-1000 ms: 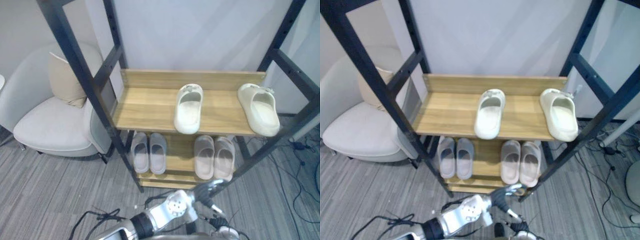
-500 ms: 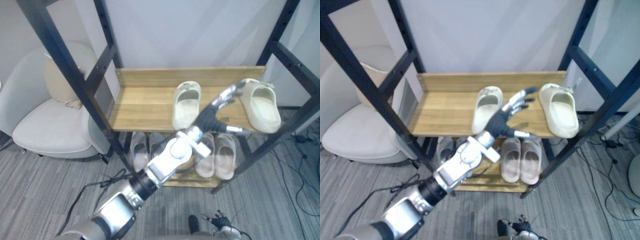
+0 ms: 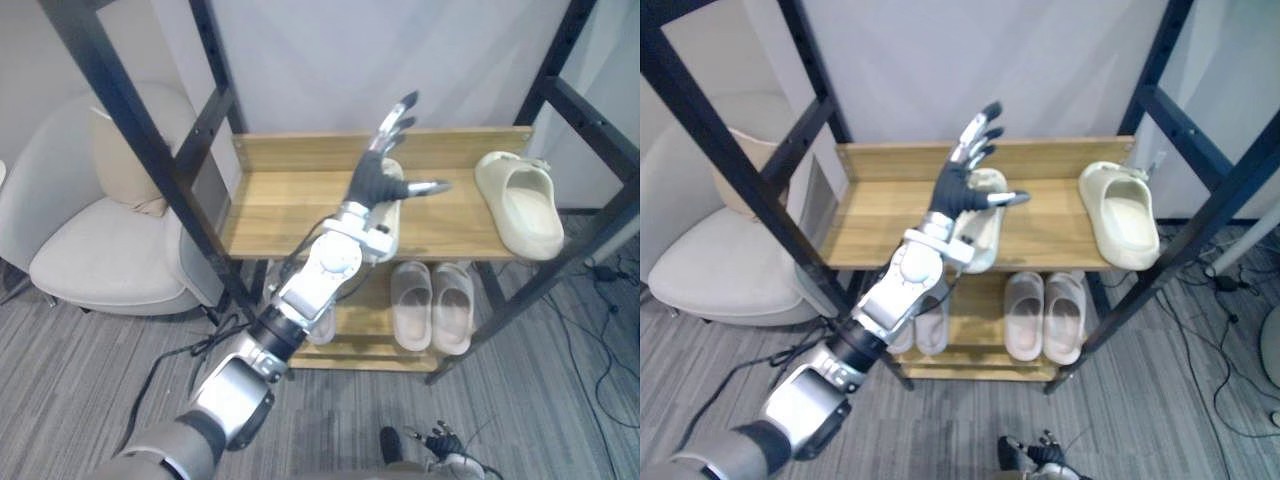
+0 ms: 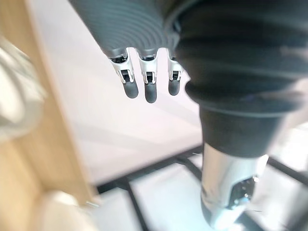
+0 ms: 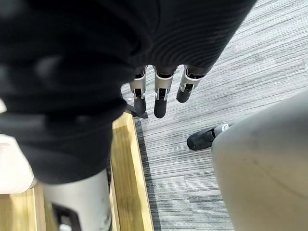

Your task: Organize the slippers on the shoe rack

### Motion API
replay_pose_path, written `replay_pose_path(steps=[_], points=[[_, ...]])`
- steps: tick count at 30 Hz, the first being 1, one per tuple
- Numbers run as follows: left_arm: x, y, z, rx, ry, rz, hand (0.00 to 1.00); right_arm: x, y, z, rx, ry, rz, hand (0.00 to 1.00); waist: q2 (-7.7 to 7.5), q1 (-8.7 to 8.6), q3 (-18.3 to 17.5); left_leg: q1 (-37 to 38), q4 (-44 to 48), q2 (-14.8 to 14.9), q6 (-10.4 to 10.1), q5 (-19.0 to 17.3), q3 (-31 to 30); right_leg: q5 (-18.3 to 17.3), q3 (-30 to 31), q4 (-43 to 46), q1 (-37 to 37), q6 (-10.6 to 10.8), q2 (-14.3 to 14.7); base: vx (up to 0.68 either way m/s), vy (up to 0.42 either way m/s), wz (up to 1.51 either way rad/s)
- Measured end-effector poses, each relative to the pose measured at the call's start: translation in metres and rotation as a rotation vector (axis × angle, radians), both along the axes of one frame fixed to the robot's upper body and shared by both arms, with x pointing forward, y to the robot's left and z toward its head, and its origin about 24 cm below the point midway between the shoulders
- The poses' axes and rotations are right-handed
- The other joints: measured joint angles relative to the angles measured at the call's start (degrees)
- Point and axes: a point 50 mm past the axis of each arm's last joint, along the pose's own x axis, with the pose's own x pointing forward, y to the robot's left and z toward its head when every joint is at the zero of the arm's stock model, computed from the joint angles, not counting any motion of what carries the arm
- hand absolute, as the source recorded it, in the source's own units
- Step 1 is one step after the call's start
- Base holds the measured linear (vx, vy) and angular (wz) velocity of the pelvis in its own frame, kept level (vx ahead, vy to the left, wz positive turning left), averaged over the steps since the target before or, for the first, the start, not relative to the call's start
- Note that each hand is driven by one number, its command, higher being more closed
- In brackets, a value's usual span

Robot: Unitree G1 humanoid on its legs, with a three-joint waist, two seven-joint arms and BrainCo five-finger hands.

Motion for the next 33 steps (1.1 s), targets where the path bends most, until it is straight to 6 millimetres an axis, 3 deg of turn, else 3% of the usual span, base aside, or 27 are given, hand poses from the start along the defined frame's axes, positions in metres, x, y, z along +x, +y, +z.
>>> replay_pose_path(steps=[8, 16, 33], points=[[0.02, 0.033, -0.027, 0.12, 0.102, 0.167, 0.0, 0.003, 0.002, 0.001, 0.008, -0.011, 0.004, 0.0, -0.19, -0.99, 0.64, 0.02, -0.36, 0.12, 0.01, -0.02, -0.12, -0.02, -0.76, -0.03, -0.09, -0.13, 0.15, 0.0, -0.011, 0.0], [0.034, 0.055, -0.026, 0.131, 0.141, 0.27, 0.0, 0.01, 0.003, 0.003, 0.016, -0.043, 0.005, 0.0, -0.36, -1.65, 2.43, 0.02, -0.83, 0.15, 0.0, -0.01, 0.28, -0.01, -0.45, -0.04, -0.5, -0.12, 0.25, 0.0, -0.017, -0.02], [0.047, 0.056, -0.01, 0.162, 0.125, 0.294, 0.0, 0.012, 0.0, 0.005, 0.019, -0.064, -0.02, 0.0, -0.2, -1.79, 3.92, 0.1, -1.05, 0.49, -0.03, -0.04, 0.8, 0.2, -0.5, -0.05, -0.76, -0.41, 0.7, 0.0, -0.013, -0.01]])
